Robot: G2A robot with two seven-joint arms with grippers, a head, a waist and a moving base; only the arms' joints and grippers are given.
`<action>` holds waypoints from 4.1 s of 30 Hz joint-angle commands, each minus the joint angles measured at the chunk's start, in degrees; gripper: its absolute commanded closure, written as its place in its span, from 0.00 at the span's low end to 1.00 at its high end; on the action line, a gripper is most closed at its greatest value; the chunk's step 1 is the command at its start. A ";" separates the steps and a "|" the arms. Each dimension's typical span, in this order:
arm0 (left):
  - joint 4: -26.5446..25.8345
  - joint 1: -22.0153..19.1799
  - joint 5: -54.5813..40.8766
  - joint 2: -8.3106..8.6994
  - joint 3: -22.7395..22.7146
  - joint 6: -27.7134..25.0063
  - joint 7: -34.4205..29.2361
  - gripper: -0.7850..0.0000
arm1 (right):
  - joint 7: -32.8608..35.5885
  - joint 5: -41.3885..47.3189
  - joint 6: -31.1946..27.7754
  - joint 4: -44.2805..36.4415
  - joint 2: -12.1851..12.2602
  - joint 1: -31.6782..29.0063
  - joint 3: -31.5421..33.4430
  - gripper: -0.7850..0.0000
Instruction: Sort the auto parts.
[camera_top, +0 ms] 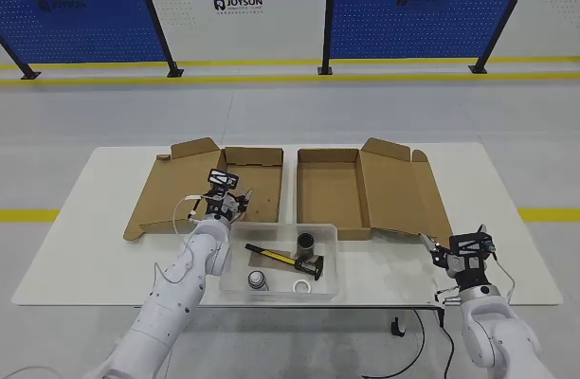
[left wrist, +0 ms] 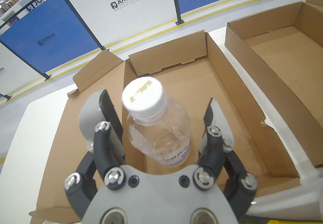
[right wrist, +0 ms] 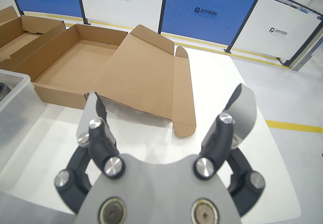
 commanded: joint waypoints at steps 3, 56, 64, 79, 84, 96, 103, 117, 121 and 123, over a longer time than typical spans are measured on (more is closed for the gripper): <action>-2.15 1.20 2.06 0.28 -0.96 0.05 1.50 0.00 | 0.00 0.00 0.00 0.00 0.00 0.00 0.00 0.00; -49.82 31.67 -12.31 5.64 -20.14 -25.26 -39.20 0.00 | 0.00 0.00 0.00 0.00 0.00 0.00 0.00 0.00; -54.13 31.89 -14.29 5.84 -19.44 -23.14 -46.23 0.00 | 0.00 0.00 0.00 0.00 0.00 0.00 0.00 0.00; -52.53 29.82 -14.11 5.14 -11.09 -14.03 -51.08 0.00 | 0.00 0.00 0.00 0.00 0.00 0.00 0.00 0.00; -51.16 29.10 -13.99 5.05 -9.83 -12.71 -52.07 0.00 | 0.00 0.00 0.00 0.00 0.00 0.00 0.00 0.00; -47.99 27.09 -13.60 4.94 -7.57 -11.92 -53.50 0.19 | 0.00 0.00 0.00 0.00 0.00 0.00 0.00 0.00; -46.25 25.52 -13.65 4.81 -6.30 -11.09 -54.91 0.24 | 0.00 0.00 0.00 0.00 0.00 0.00 0.00 0.00; -44.32 23.70 -13.07 4.68 -4.57 -9.39 -57.56 0.40 | 0.00 0.00 0.00 0.00 0.00 0.00 0.00 0.00; -43.69 23.19 -12.37 4.63 -3.92 -8.72 -58.48 0.46 | 0.00 0.00 0.00 0.00 0.00 0.00 0.00 0.00; -43.49 22.98 -12.31 4.59 -3.71 -8.34 -58.88 0.51 | 0.00 0.00 0.00 0.00 0.00 0.00 0.00 0.00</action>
